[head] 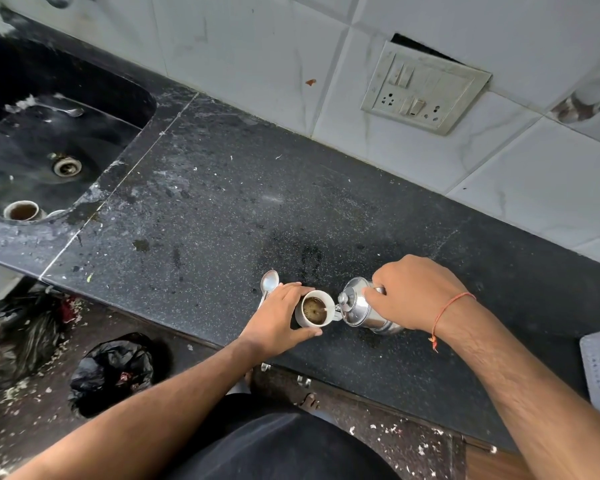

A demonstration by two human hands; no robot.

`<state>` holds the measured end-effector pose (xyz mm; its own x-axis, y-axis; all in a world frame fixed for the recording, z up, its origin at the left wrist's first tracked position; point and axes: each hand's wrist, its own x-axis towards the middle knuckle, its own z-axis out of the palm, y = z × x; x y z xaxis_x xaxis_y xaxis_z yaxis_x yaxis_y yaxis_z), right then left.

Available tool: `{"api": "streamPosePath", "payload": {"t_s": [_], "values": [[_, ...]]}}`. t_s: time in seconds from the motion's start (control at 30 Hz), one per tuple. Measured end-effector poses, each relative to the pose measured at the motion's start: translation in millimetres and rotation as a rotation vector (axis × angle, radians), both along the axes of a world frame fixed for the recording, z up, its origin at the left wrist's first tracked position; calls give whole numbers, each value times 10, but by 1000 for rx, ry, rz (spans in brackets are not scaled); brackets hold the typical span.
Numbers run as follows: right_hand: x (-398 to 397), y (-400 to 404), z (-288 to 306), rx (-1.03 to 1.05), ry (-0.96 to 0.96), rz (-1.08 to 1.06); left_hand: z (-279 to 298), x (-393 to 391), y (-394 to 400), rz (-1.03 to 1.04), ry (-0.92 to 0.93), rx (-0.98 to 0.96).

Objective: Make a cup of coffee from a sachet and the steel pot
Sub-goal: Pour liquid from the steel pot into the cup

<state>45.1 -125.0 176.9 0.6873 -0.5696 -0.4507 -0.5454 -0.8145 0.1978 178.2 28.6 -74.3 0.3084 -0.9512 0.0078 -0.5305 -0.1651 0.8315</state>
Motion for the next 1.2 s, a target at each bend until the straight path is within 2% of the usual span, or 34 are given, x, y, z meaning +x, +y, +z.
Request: {"api": "streamPosePath", "payload": {"t_s": [1.2], "values": [[367, 154, 228, 1, 146, 55, 33, 1, 18, -4, 0, -2]]}}
